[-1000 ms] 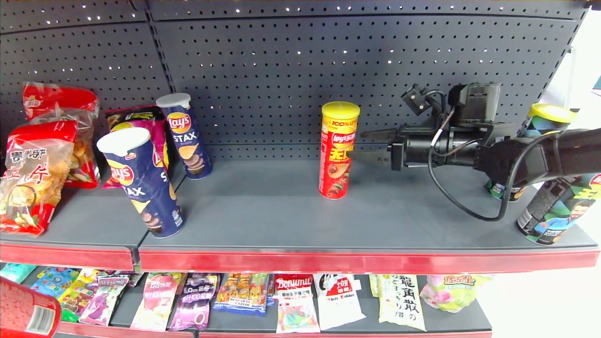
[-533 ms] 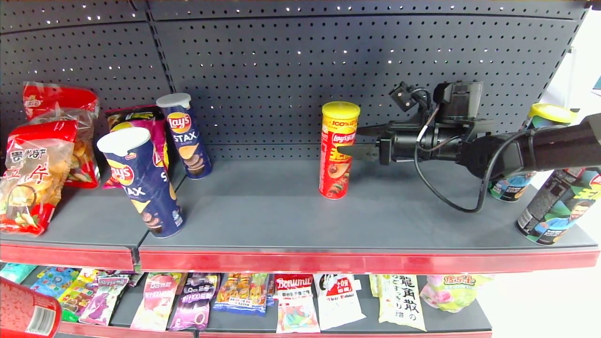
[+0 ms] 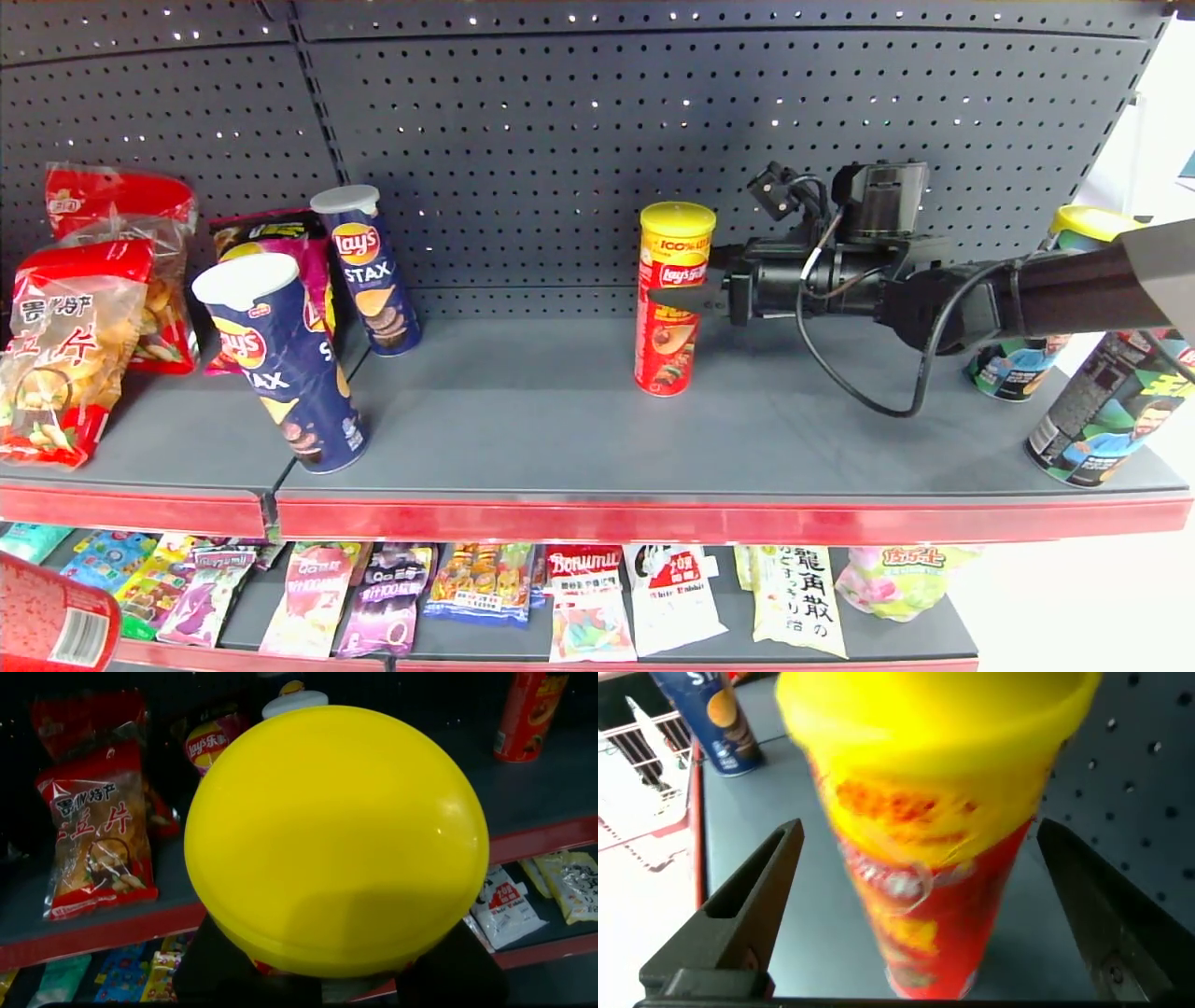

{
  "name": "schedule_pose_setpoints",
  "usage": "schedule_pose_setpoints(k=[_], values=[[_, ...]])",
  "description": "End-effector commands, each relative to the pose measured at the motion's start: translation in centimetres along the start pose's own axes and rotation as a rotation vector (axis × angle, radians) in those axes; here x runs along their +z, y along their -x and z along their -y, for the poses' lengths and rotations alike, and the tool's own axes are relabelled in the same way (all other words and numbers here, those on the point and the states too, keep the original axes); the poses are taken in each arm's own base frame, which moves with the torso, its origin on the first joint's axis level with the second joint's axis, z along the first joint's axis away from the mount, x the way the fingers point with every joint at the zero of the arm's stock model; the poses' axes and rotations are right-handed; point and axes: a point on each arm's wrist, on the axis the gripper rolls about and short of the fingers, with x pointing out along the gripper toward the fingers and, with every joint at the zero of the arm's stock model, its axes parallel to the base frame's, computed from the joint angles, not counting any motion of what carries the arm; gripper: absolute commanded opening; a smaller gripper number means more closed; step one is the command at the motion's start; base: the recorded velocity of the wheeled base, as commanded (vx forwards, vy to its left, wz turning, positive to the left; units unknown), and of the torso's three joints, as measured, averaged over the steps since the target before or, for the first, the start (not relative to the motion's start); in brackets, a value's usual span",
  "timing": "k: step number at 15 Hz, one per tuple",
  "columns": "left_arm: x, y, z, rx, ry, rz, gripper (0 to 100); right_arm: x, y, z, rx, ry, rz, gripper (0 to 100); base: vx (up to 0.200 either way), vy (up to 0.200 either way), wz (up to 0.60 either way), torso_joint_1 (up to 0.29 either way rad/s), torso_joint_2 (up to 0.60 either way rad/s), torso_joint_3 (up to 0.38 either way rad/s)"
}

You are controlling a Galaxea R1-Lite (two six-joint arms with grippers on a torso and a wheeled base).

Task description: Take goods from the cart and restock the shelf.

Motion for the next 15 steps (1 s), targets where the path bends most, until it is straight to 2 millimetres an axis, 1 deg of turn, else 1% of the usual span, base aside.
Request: schedule_pose_setpoints(k=[1,4,10,11,13,15], values=[[0.02,0.09,0.00,0.002,0.000,0.004,0,-0.26,-0.54,0.39,0.002,0.000,-0.001,100,0.000,0.000,0.00,0.000,0.00,0.000],[0.03,0.06,0.00,0.000,0.000,0.003,0,-0.58,-1.03,0.44,0.010,-0.007,-0.008,100,0.000,0.000,0.00,0.000,0.00,0.000],[0.03,0.06,0.00,0.000,0.000,0.003,0,-0.45,-1.32,0.69,-0.009,0.002,0.001,100,0.000,0.000,0.00,0.000,0.00,0.000],[0.02,0.09,0.00,0.000,0.000,0.005,0,-0.42,-1.32,0.72,-0.021,0.007,0.001,0,0.000,0.000,0.00,0.000,0.00,0.000],[-0.02,0.15,0.01,0.001,0.000,0.006,0,-0.37,-1.32,0.74,-0.027,0.001,0.000,0,0.000,0.000,0.00,0.000,0.00,0.000],[-0.03,0.26,0.02,0.003,-0.001,0.010,0,-0.44,-1.15,0.28,-0.023,-0.007,-0.009,0,0.000,0.000,0.00,0.000,0.00,0.000]])
